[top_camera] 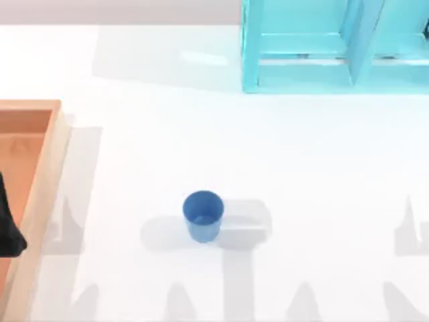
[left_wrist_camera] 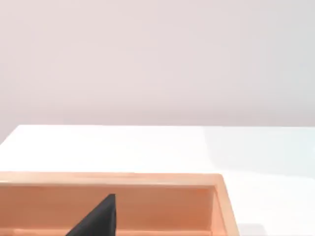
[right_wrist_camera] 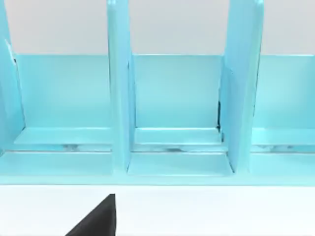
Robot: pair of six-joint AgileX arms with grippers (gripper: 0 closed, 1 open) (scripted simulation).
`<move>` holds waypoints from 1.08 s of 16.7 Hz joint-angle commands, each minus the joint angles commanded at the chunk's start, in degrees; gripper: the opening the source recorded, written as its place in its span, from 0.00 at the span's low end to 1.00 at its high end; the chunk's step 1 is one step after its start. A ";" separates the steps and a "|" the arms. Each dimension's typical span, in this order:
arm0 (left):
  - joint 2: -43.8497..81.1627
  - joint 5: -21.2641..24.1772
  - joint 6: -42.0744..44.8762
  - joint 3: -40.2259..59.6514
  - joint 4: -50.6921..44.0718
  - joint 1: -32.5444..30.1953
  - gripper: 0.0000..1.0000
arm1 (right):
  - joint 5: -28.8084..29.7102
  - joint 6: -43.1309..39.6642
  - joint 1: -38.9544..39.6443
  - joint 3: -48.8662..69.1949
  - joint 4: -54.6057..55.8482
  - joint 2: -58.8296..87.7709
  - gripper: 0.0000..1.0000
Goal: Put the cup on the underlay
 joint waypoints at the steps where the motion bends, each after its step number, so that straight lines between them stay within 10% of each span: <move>1: 0.00 0.00 0.00 0.00 0.00 0.00 1.00 | 0.00 0.00 0.00 0.00 0.00 0.00 1.00; 8: 0.00 0.00 0.00 0.00 0.00 0.00 1.00 | -0.24 -3.43 4.52 10.92 -7.20 11.41 1.00; 18: 0.00 0.00 0.00 0.00 0.00 0.00 1.00 | -0.63 -18.60 24.27 57.55 -39.18 60.46 1.00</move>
